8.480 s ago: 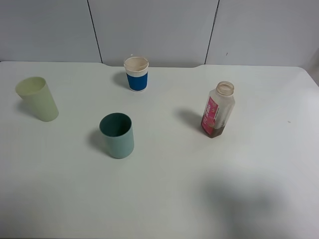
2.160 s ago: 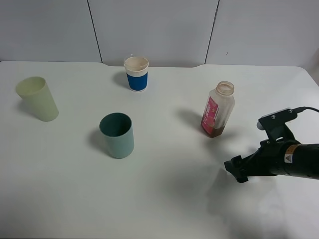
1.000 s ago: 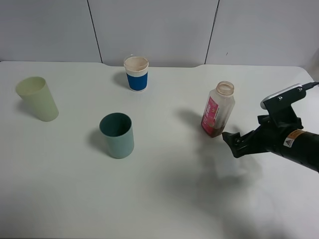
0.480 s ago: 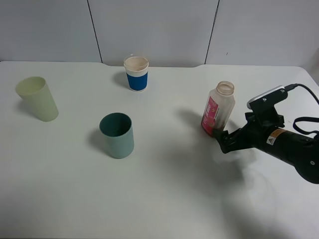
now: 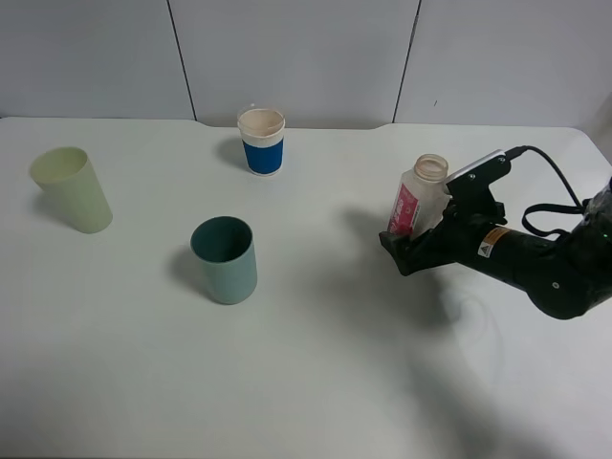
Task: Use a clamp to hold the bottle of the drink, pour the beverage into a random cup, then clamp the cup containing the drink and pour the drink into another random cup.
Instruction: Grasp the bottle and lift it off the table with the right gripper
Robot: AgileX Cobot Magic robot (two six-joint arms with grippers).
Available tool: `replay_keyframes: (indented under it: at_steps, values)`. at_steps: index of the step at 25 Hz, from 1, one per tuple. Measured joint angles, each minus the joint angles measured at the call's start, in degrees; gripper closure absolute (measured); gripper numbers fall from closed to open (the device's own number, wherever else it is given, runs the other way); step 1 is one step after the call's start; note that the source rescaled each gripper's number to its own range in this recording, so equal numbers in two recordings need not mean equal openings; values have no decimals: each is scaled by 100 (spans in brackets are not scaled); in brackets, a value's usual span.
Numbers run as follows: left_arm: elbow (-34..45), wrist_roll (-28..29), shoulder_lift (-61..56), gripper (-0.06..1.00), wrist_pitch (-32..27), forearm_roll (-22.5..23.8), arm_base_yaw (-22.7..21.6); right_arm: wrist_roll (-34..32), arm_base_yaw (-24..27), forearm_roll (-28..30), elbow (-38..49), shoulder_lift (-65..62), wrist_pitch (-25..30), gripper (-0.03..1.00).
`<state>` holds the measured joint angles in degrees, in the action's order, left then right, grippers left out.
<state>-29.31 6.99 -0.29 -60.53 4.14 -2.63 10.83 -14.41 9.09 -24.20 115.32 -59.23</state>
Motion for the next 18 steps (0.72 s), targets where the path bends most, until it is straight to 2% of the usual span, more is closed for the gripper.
replay_keyframes:
  at_steps: [2, 4, 5, 8, 9, 10, 18]
  values:
    - [0, 0, 0, 2, 0, 0, 0, -17, 0, 129, -42, 19, -55, -1]
    - [0, 0, 0, 2, 0, 0, 0, -41, 0, 271, -48, 19, -142, 20]
    - [0, 0, 0, 2, 0, 0, 0, -45, 0, 330, -48, 19, -142, 31]
    - [0, -5, 0, 2, 0, 0, 0, -45, 0, 493, -48, 19, -150, 82]
    - [0, -5, 0, 2, 0, 0, 0, -51, 0, 523, -48, 19, -183, 94]
    - [0, -5, 0, 2, 0, 0, 0, -51, 0, 527, -48, 19, -183, 97]
    - [0, 0, 0, 2, 0, 0, 0, -57, 0, 313, -48, 25, -278, 97]
